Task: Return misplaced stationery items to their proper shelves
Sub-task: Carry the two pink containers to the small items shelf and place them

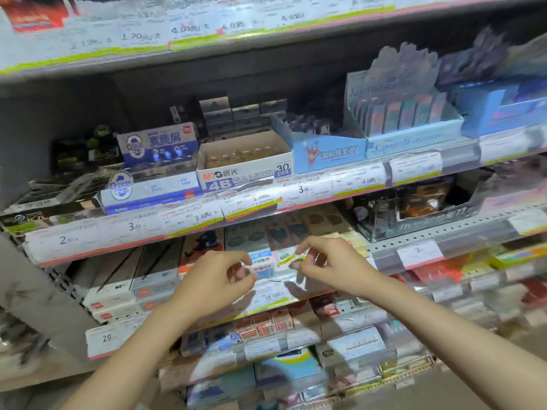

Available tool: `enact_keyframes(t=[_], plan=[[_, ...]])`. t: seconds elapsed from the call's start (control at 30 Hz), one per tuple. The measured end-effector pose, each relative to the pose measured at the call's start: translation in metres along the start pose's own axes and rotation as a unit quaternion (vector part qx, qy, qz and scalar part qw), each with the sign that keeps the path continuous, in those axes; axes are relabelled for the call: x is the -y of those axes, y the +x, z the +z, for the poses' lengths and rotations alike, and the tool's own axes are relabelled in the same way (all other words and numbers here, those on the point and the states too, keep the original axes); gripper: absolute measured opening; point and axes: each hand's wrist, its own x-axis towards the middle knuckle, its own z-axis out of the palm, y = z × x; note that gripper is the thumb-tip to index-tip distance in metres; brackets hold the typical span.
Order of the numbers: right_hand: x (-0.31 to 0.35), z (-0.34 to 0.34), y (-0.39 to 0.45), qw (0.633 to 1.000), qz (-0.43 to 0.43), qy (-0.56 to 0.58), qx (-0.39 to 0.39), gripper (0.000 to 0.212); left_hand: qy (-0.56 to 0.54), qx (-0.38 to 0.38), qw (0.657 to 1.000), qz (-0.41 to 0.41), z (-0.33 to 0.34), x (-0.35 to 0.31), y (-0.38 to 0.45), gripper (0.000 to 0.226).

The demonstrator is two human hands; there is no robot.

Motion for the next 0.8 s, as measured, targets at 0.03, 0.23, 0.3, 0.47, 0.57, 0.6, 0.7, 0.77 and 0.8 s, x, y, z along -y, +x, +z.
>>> enact_keyframes(t=[0.03,0.23,0.3,0.47,0.57,0.6,0.7,0.77,0.8], plan=[[-0.010,-0.011,-0.008,1.000,0.012,0.014,-0.004,0.015,-0.013,0.013,1.000,0.005,0.006,-0.013,0.007,0.033],[-0.066,-0.094,-0.067,0.997,0.066,0.019,-0.029,0.020,-0.051,0.067,0.994,0.067,0.061,-0.101,0.055,0.042],[-0.088,-0.126,-0.091,0.996,0.077,0.014,-0.053,0.017,-0.054,0.078,0.991,0.090,0.085,-0.139,0.071,0.040],[-0.146,-0.208,-0.151,0.990,0.092,0.009,-0.109,0.016,-0.056,0.098,0.983,0.146,0.149,-0.238,0.109,0.035],[-0.177,-0.258,-0.186,0.986,0.109,0.000,-0.128,0.020,-0.082,0.118,0.974,0.176,0.187,-0.300,0.131,0.021],[-0.185,-0.274,-0.199,0.984,0.117,-0.008,-0.134,0.022,-0.089,0.120,0.971,0.187,0.199,-0.320,0.138,0.017],[-0.214,-0.319,-0.231,0.977,0.145,-0.019,-0.158,0.024,-0.110,0.133,0.961,0.217,0.230,-0.377,0.156,0.017],[-0.233,-0.345,-0.250,0.971,0.166,-0.013,-0.173,0.025,-0.119,0.145,0.953,0.239,0.250,-0.413,0.169,0.021],[-0.242,-0.357,-0.259,0.968,0.172,-0.011,-0.184,0.026,-0.116,0.152,0.950,0.248,0.260,-0.429,0.176,0.021]])
